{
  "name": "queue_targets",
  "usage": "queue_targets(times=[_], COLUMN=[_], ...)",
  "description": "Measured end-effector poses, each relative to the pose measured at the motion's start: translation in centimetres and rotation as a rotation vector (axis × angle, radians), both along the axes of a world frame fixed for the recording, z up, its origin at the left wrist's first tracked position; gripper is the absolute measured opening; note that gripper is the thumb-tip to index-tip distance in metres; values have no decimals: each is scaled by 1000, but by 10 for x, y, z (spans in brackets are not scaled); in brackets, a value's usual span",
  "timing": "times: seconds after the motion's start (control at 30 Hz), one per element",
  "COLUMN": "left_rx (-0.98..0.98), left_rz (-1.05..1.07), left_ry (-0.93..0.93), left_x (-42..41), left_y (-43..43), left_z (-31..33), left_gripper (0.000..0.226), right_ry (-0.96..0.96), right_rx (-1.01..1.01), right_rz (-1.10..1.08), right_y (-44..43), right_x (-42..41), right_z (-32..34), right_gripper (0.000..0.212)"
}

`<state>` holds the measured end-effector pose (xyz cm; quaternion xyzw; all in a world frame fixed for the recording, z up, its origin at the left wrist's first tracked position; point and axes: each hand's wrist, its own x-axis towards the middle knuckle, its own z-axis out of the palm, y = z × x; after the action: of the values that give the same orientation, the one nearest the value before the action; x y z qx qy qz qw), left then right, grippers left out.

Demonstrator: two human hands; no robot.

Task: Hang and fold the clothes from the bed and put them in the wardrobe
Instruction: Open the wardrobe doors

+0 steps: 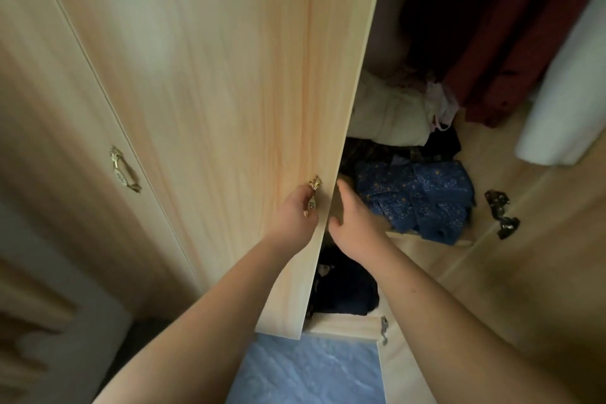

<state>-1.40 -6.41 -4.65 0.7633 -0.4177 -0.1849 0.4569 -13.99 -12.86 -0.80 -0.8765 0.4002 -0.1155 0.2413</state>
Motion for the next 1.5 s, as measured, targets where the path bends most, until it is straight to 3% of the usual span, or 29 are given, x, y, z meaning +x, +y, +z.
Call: queue_targets(times=[0.27,0.5,1.03,1.23,1.37,1.5], left_rx=[40,129,57,70,265,544], left_rz=[106,199,243,272,321,107], left_ry=[-95,-106,-89,-105,-94,-251], left_x=[-48,-61,40,72,62,16], left_y=[108,216,431,460,486,491], left_z=[-17,-9,6,-2,-52,-76], left_gripper=[40,50,57,76,78,80], right_ry=[-260,-463,-93,-2,27,118], right_rx=[332,389,212,135,37,-16], right_rz=[143,276,597,601,495,346], right_y=[74,177,370,415,411,395], right_x=[-40,-41,54,85,56,-12], right_z=[-3,-26,-23,-17,-27,-49], right_gripper=[67,58,75,74,70,67])
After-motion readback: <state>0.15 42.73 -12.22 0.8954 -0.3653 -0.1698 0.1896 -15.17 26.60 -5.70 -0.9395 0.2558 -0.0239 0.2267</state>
